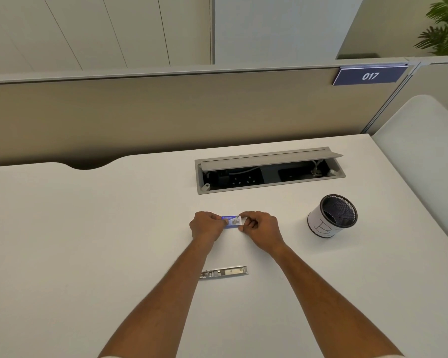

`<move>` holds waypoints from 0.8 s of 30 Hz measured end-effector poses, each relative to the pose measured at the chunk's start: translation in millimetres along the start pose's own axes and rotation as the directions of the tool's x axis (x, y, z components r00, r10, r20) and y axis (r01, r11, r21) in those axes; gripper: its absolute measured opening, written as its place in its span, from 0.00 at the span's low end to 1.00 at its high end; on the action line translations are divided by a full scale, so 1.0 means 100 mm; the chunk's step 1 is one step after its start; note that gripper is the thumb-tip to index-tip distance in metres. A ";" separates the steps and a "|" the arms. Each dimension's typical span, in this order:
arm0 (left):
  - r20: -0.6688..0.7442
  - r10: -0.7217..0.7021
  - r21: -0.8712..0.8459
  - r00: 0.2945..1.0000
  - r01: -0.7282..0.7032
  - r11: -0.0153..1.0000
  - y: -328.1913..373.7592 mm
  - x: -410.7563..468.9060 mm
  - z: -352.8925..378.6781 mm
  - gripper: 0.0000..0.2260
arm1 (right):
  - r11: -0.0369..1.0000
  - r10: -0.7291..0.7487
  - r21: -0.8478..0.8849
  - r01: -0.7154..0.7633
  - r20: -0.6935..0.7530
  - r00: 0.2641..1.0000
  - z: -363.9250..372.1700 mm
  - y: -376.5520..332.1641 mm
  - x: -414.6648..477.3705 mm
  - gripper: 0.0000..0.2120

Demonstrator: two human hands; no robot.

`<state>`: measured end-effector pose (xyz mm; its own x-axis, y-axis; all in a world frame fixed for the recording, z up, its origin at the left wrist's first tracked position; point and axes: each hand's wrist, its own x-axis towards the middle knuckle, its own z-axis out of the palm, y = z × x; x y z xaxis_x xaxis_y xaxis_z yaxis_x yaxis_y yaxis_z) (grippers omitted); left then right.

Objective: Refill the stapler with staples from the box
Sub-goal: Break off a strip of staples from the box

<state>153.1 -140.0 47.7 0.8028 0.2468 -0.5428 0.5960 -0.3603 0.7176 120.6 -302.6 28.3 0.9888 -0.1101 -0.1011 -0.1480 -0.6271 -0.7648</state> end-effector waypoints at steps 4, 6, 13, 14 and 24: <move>0.021 -0.013 0.005 1.000 0.013 1.000 0.02 0.02 -0.05 0.04 | 1.000 -0.014 -0.014 0.014 0.015 1.000 -0.02 0.01 0.01 0.14; 0.020 -0.021 0.001 1.000 0.021 1.000 0.02 0.03 -0.06 0.04 | 1.000 -0.019 -0.024 0.020 0.024 1.000 -0.04 0.02 0.02 0.14; 0.013 0.008 -0.011 1.000 -0.008 1.000 -0.04 0.03 -0.08 0.08 | 0.999 -0.011 -0.033 0.012 0.021 1.000 -0.11 0.06 0.01 0.13; 0.010 0.015 -0.014 1.000 -0.015 1.000 -0.04 0.03 -0.08 0.07 | 1.000 -0.007 -0.030 0.008 0.019 1.000 -0.11 0.06 0.01 0.13; 0.012 0.037 -0.048 0.999 -0.036 0.998 -0.09 0.02 -0.10 0.05 | 0.999 -0.005 -0.037 0.006 0.016 1.000 -0.12 0.04 -0.01 0.13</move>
<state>148.9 -126.9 44.7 0.8240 0.2229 -0.5210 0.5666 -0.3259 0.7568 119.0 -314.1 33.2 0.9897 -0.0947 -0.1073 -0.1431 -0.6556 -0.7414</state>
